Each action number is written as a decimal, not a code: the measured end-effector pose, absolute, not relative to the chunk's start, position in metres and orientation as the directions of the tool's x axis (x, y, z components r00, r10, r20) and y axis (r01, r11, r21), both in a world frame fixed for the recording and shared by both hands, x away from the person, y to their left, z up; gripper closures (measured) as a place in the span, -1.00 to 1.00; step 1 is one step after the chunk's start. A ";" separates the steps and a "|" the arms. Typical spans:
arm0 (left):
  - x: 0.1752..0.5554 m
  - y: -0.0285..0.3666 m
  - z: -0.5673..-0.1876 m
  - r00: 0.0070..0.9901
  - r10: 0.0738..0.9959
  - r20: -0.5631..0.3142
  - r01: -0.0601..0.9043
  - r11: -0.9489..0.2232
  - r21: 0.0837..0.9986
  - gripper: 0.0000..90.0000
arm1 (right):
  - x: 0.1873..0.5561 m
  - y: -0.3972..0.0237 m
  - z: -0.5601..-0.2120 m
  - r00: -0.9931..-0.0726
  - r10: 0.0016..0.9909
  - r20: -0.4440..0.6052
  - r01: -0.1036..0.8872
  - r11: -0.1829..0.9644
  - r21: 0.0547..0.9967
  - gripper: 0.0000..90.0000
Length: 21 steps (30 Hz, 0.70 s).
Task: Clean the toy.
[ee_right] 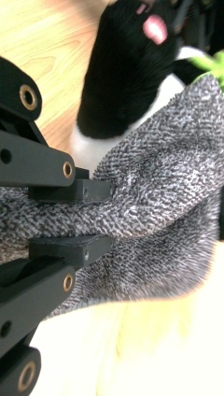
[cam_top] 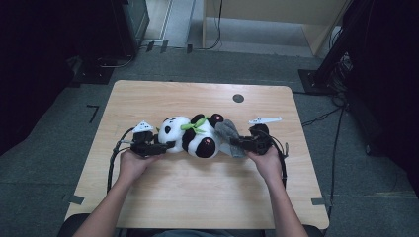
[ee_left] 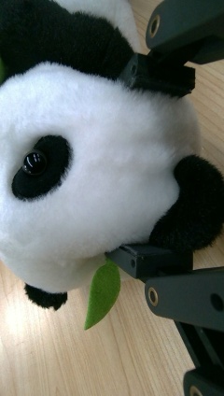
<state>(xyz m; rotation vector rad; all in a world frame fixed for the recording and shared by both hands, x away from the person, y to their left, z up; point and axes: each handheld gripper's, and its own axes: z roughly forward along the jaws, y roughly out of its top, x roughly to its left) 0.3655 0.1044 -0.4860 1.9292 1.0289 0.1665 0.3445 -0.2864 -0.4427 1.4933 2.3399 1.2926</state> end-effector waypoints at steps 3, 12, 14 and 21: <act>0.365 0.104 -0.486 0.641 0.717 -0.275 0.591 -0.233 0.772 -0.21 | 0.341 -0.296 -0.428 -0.502 0.790 0.352 0.683 0.112 0.722 0.73; 0.365 0.103 -0.486 0.637 0.720 -0.275 0.594 -0.231 0.770 -0.21 | 0.330 -0.272 -0.401 -0.587 0.736 0.339 0.626 0.147 0.766 0.73; 0.365 0.103 -0.486 0.636 0.721 -0.274 0.594 -0.231 0.770 -0.21 | 0.328 -0.264 -0.395 -0.604 0.723 0.335 0.615 0.156 0.773 0.73; 0.364 0.101 -0.485 0.625 0.730 -0.275 0.603 -0.228 0.764 -0.21 | 0.315 -0.232 -0.377 -0.687 0.657 0.311 0.569 0.221 0.792 0.72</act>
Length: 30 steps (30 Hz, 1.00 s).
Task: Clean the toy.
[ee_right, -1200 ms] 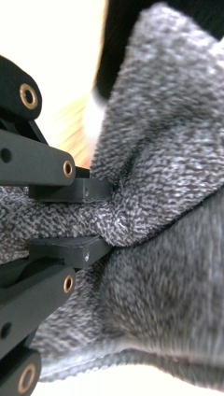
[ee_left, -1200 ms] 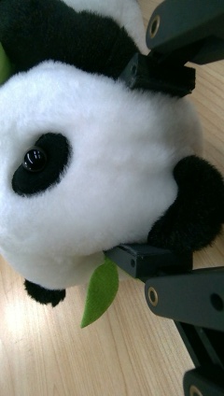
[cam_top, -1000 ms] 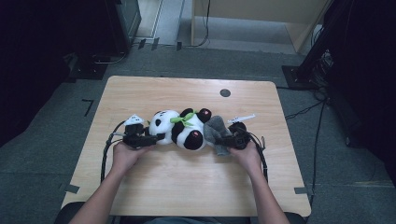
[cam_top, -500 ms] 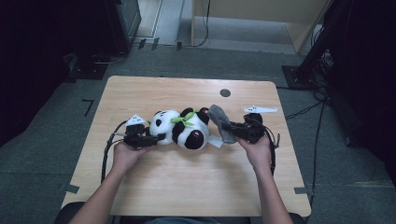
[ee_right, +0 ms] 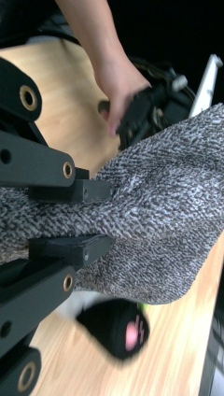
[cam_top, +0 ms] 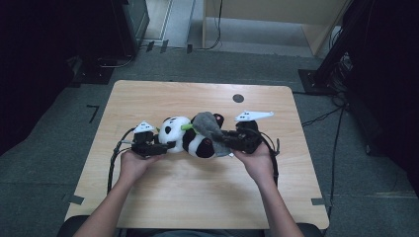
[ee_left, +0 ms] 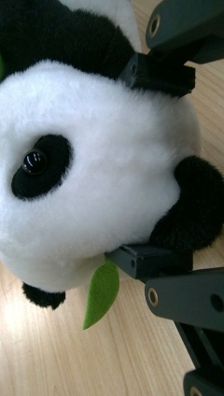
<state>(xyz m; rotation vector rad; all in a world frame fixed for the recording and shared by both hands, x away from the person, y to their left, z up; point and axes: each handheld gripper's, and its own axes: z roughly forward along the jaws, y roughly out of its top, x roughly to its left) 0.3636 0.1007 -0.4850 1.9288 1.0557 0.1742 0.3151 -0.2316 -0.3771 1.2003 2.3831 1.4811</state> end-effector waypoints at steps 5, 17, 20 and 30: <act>0.363 0.101 -0.486 0.625 0.730 -0.277 0.606 -0.231 0.761 -0.21 | 0.311 -0.204 -0.387 -0.720 0.637 0.276 0.571 0.318 0.757 0.72; 0.361 0.100 -0.487 0.631 0.727 -0.270 0.599 -0.236 0.765 -0.20 | 0.319 -0.220 -0.413 -0.674 0.667 0.317 0.602 0.249 0.758 0.74; 0.361 0.100 -0.487 0.633 0.726 -0.268 0.597 -0.237 0.767 -0.21 | 0.321 -0.225 -0.415 -0.663 0.681 0.311 0.609 0.249 0.753 0.74; 0.361 0.100 -0.488 0.635 0.724 -0.267 0.593 -0.236 0.770 -0.21 | 0.326 -0.235 -0.419 -0.636 0.693 0.340 0.632 0.215 0.745 0.74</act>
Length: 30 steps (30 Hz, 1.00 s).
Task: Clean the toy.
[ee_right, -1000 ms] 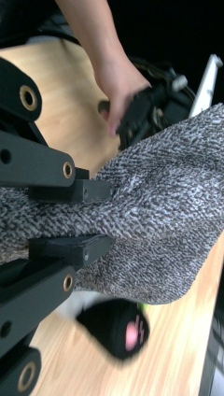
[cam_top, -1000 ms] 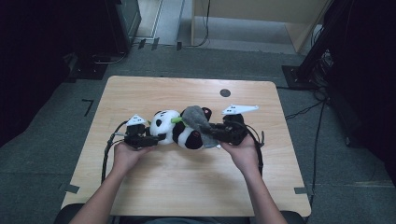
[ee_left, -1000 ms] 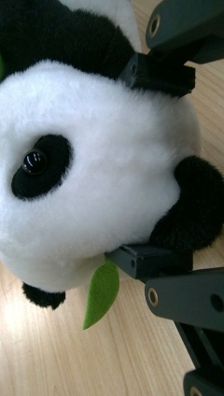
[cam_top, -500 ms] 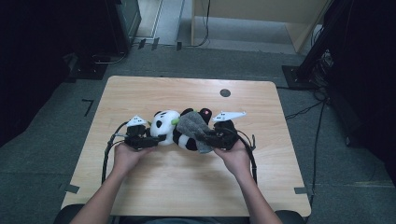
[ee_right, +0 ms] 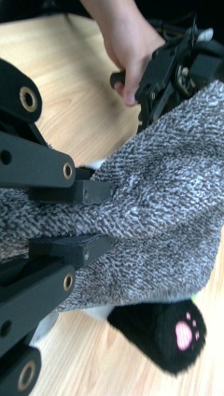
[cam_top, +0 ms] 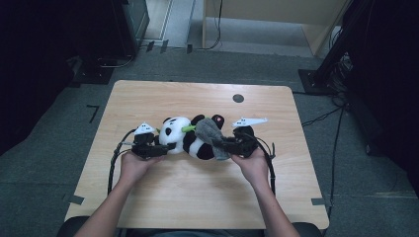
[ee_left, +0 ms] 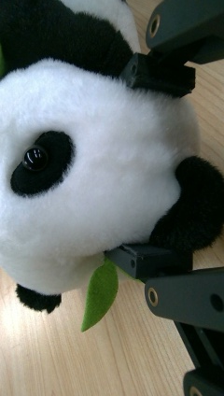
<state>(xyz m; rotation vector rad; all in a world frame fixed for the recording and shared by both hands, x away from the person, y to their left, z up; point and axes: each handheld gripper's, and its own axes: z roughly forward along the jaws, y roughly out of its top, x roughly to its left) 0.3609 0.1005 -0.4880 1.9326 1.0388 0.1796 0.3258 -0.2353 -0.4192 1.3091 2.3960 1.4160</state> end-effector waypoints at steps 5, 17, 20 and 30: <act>0.361 0.101 -0.488 0.633 0.726 -0.270 0.595 -0.232 0.770 -0.21 | 0.331 -0.245 -0.427 -0.596 0.715 0.364 0.664 0.185 0.725 0.74; 0.361 0.101 -0.488 0.633 0.726 -0.269 0.594 -0.233 0.770 -0.21 | 0.337 -0.262 -0.429 -0.547 0.747 0.378 0.698 0.158 0.698 0.74; 0.361 0.101 -0.488 0.632 0.726 -0.270 0.596 -0.232 0.769 -0.21 | 0.333 -0.262 -0.417 -0.566 0.735 0.374 0.675 0.152 0.722 0.74; 0.360 0.100 -0.487 0.628 0.731 -0.269 0.595 -0.228 0.771 -0.21 | 0.312 -0.222 -0.380 -0.692 0.647 0.320 0.570 0.218 0.792 0.73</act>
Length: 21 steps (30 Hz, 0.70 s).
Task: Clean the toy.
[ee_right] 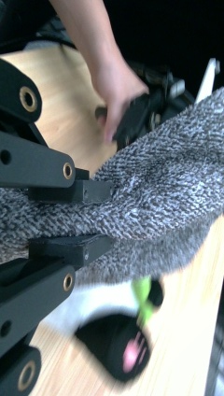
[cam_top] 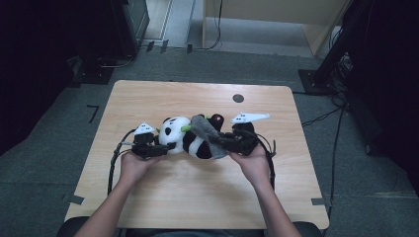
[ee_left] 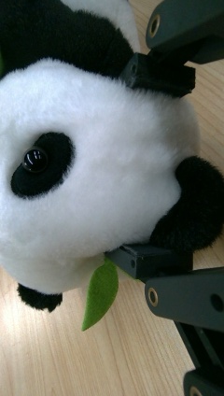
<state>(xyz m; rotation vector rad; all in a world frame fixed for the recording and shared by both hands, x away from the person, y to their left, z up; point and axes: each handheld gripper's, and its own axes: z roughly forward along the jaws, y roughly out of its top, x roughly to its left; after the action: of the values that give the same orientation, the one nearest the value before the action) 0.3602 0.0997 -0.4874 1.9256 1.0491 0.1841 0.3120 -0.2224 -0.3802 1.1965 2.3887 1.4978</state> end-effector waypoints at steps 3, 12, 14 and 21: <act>0.359 0.098 -0.487 0.630 0.732 -0.262 0.592 -0.233 0.772 -0.21 | 0.307 -0.202 -0.381 -0.732 0.612 0.301 0.548 0.265 0.794 0.73; 0.358 0.097 -0.487 0.640 0.726 -0.251 0.584 -0.248 0.773 -0.21 | 0.326 -0.215 -0.415 -0.678 0.651 0.341 0.611 0.241 0.754 0.74; 0.358 0.097 -0.487 0.642 0.725 -0.250 0.582 -0.249 0.774 -0.21 | 0.328 -0.224 -0.417 -0.660 0.660 0.360 0.625 0.216 0.750 0.74; 0.357 0.098 -0.488 0.649 0.721 -0.241 0.575 -0.258 0.777 -0.20 | 0.335 -0.238 -0.428 -0.614 0.673 0.412 0.657 0.148 0.739 0.74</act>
<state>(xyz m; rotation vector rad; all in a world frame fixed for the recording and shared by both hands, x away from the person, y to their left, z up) 0.3575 0.0975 -0.4877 1.9510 1.0156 0.2018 0.3346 -0.2385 -0.4278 1.3725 2.3676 1.5094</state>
